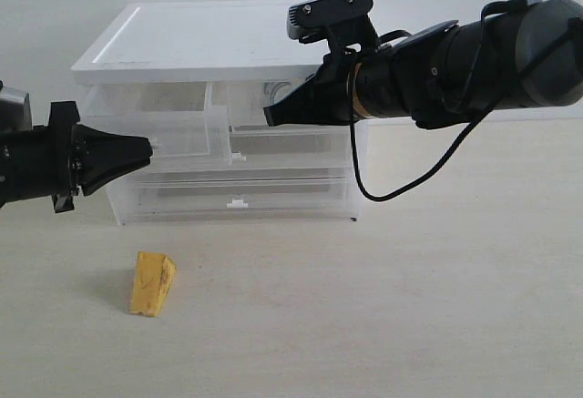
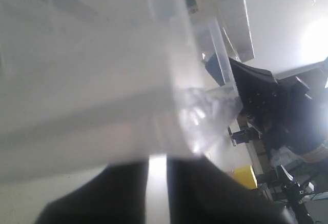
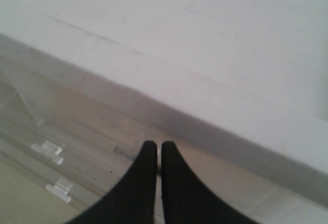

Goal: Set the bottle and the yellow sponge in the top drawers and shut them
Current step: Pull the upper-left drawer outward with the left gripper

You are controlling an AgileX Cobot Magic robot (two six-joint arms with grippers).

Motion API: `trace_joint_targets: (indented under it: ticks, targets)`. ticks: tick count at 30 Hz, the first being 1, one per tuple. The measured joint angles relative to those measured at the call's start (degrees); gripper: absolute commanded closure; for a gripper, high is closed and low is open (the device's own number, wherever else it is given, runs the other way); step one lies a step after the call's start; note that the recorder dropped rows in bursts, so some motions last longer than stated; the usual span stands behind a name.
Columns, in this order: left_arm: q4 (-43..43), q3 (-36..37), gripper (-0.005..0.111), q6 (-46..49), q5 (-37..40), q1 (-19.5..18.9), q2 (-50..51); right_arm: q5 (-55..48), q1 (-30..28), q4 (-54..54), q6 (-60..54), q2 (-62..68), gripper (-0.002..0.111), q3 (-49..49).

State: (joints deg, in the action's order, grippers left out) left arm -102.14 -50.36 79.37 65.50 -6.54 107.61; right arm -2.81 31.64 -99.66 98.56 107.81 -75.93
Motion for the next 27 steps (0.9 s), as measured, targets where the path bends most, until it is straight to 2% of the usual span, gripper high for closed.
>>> trace_joint_targets:
  ticks: [27]
  targets:
    - [0.0,6.58,0.103,2.87,-2.49,0.0,-6.87,0.1,0.0,0.0,0.0,0.0,0.108,0.0]
